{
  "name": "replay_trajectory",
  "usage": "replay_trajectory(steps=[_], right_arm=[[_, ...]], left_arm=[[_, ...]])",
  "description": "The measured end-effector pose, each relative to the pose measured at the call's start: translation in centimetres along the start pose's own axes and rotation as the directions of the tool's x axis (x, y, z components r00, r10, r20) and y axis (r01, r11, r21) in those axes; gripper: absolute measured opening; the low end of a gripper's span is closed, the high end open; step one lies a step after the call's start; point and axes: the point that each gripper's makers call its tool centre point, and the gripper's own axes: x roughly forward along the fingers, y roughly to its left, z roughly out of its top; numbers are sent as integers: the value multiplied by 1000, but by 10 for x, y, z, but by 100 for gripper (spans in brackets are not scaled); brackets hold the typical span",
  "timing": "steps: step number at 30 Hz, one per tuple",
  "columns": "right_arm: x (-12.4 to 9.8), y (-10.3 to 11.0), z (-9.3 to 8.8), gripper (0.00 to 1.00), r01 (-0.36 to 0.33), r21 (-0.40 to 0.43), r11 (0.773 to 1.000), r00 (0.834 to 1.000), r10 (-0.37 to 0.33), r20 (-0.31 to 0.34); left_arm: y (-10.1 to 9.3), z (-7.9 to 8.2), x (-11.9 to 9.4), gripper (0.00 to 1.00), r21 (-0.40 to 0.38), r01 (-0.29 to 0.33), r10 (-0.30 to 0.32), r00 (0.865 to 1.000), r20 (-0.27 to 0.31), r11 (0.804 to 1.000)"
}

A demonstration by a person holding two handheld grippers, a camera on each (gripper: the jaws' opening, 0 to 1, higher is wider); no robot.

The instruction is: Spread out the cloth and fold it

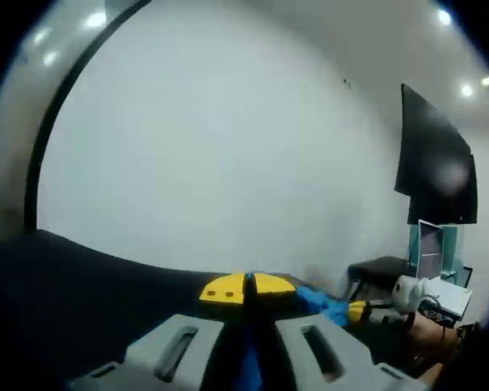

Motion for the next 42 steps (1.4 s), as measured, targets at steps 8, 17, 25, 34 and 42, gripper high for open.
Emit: replay_trajectory(steps=[8, 17, 25, 34, 42], right_arm=[[-36, -2, 69, 0, -4, -16, 1000, 984, 7, 176], [-38, -16, 79, 0, 103, -119, 988, 979, -79, 189], [-32, -96, 10, 1, 319, 9, 948, 947, -319, -27], [-53, -103, 7, 15, 346, 13, 938, 938, -346, 8], [-43, -77, -5, 16, 263, -33, 964, 964, -264, -26]], left_arm=[[13, 29, -1, 0, -29, -8, 10, 997, 74, 1000], [1, 36, 23, 2, 18, 10, -11, 996, 89, 1000], [-12, -76, 29, 12, 221, 84, -38, 978, -205, 972], [1, -134, 28, 26, 118, 114, -68, 939, -338, 986], [-38, -179, 66, 69, -131, 189, -223, 912, -345, 973]])
